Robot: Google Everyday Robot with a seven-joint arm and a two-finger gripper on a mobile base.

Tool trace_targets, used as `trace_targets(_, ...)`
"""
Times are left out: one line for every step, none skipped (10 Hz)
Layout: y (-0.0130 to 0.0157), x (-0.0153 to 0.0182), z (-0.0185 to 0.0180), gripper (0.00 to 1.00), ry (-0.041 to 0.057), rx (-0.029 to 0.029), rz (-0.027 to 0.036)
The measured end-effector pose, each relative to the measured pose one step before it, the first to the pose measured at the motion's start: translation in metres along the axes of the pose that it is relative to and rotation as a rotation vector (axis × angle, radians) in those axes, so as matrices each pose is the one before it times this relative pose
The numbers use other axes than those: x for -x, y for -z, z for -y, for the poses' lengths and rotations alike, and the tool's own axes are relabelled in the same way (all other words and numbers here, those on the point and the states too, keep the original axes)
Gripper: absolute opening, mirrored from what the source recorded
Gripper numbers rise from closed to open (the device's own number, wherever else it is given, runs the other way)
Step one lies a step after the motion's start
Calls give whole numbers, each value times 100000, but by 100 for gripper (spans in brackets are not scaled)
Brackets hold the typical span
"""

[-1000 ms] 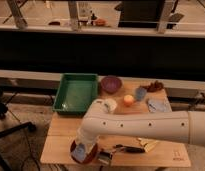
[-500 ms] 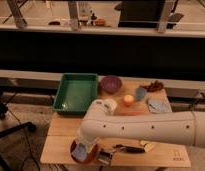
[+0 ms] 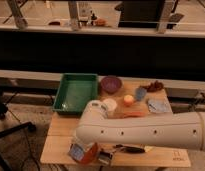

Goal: Wipe red bowl with sponge

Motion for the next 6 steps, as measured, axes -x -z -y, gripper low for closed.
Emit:
trace_targets(-210, -40, 29, 79, -331, -176, 277)
trace_targets(-123, -162, 70, 80, -124, -229, -78)
trace_targets(-212, -206, 52, 80, -192, 20, 32)
trace_targets(-215, -153, 49, 80, -260, 221, 130)
trace_targets(-232, -303, -38, 80, -531, 445, -263)
trace_targets(-137, -403, -286, 80, -1141, 636, -333)
